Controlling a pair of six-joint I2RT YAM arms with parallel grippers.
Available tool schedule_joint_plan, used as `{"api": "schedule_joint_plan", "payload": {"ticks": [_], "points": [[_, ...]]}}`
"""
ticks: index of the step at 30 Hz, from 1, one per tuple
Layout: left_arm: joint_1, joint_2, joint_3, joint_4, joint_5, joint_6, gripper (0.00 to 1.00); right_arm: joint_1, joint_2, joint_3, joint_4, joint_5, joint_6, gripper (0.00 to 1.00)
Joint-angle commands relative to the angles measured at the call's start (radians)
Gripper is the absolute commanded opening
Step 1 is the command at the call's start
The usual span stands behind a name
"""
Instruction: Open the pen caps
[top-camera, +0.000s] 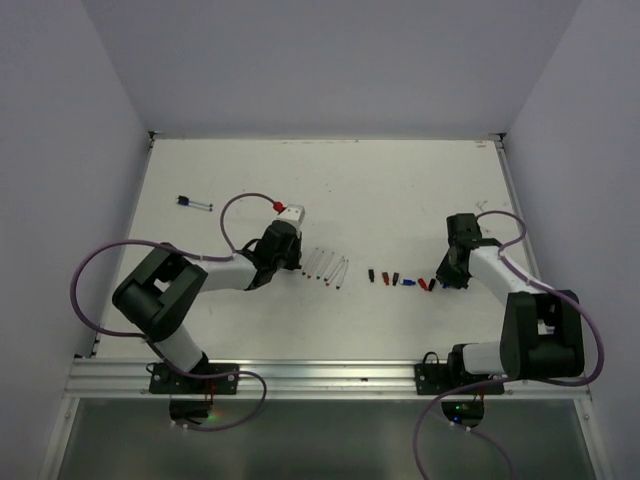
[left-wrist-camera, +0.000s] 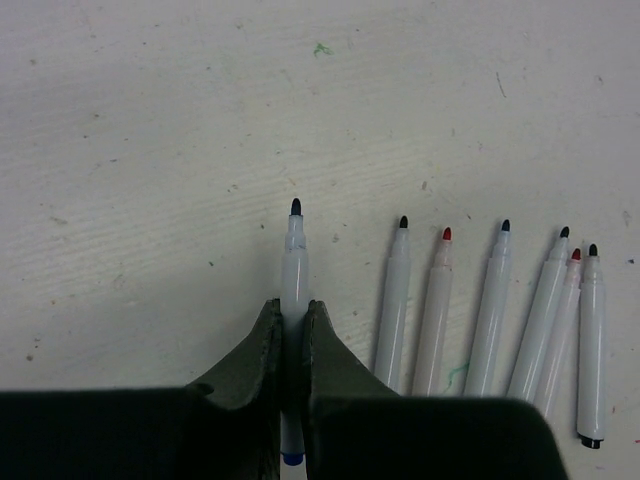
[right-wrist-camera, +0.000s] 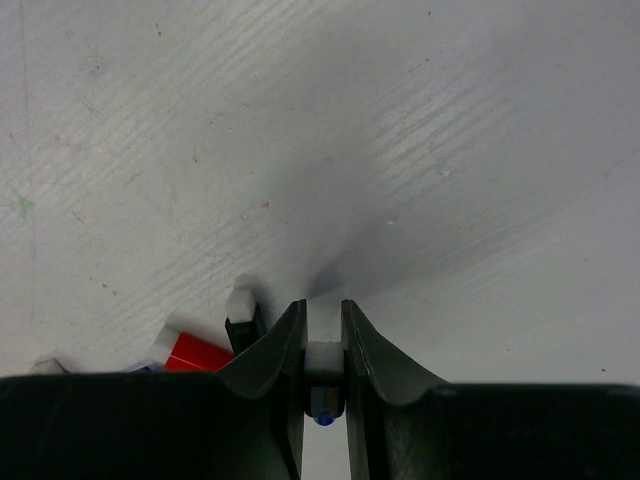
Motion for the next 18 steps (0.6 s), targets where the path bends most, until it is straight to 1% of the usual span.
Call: {"api": "schedule_joint_plan", "payload": {"ticks": [1,3,6,10,13,14,16,18], "points": [[0.007,0.009,0.018,0.072,0.078,0.007,0.0,-0.002,0.002,-0.006,0.026,-0.005,0.019,0.11],[0.007,0.017,0.018,0.069,0.079,-0.001,0.0,-0.003,0.002,-0.006,0.029,-0.004,0.018,0.13],[0.007,0.037,0.023,0.057,0.087,-0.007,0.03,-0.005,0.009,-0.005,0.03,-0.007,0.01,0.16],[0.005,0.04,0.015,0.051,0.082,-0.025,0.1,-0.003,0.005,-0.006,0.032,-0.025,0.003,0.21],[0.007,0.043,0.02,0.036,0.073,-0.033,0.14,-0.003,-0.012,-0.011,0.032,-0.028,0.001,0.28],[0.007,0.042,0.02,0.03,0.07,-0.038,0.14,-0.005,-0.017,-0.011,0.032,-0.037,0.001,0.33],[0.007,0.043,0.022,0.027,0.067,-0.042,0.16,-0.003,-0.027,-0.013,0.027,-0.045,0.007,0.39],[0.007,0.04,0.023,0.025,0.07,-0.042,0.17,-0.003,-0.034,-0.011,0.027,-0.054,0.004,0.43]]}}
